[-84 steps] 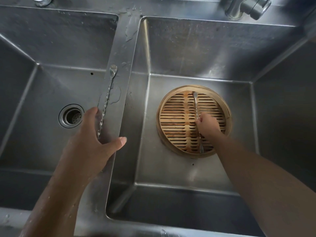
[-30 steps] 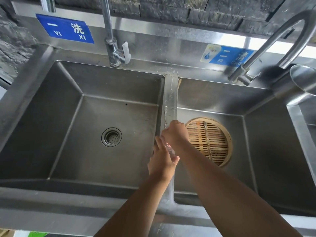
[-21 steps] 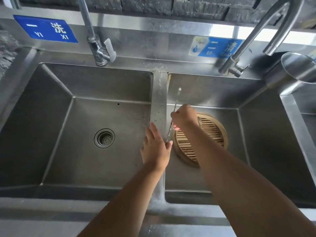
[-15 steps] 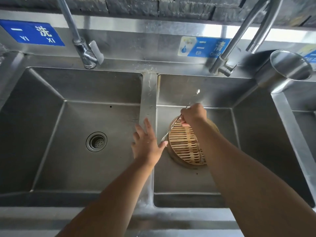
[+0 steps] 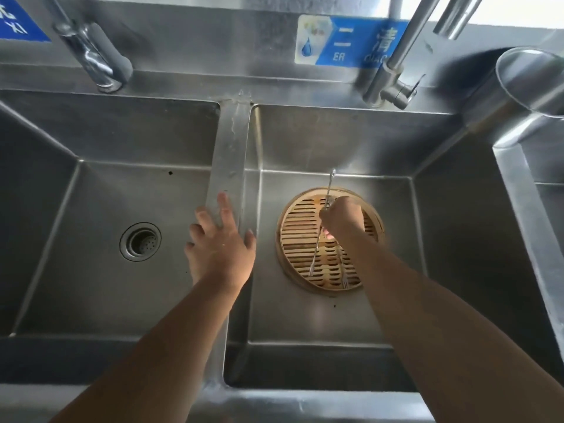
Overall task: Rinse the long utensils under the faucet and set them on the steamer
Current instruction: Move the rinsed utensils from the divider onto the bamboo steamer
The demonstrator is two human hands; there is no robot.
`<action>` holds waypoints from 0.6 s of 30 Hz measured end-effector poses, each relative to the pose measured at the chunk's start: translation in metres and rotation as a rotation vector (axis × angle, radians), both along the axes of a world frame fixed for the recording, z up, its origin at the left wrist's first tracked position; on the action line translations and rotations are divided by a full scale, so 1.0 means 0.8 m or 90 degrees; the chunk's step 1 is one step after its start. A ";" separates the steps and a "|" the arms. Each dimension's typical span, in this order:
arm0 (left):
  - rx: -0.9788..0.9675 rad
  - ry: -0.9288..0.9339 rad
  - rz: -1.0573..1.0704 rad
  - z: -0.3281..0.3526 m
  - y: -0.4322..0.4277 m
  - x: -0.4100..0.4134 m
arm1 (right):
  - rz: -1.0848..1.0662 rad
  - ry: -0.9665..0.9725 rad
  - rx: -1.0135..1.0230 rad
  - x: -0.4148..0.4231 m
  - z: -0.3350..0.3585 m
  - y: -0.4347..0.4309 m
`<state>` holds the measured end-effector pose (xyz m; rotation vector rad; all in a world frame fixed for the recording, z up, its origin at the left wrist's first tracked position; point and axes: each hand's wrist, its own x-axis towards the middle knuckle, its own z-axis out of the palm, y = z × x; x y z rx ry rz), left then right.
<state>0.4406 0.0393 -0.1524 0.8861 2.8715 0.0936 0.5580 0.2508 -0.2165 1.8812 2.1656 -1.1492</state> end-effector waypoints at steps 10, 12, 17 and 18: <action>0.016 0.014 0.000 -0.004 0.006 -0.003 | 0.158 -0.074 0.032 0.021 -0.086 -0.009; 0.015 0.021 0.003 -0.004 0.006 -0.002 | 0.174 -0.084 0.034 0.025 -0.101 -0.010; 0.008 0.026 -0.003 -0.002 0.008 -0.002 | 0.176 -0.090 0.037 0.031 -0.127 -0.007; 0.006 0.027 -0.004 -0.001 0.008 -0.001 | 0.179 -0.093 0.039 0.031 -0.130 -0.004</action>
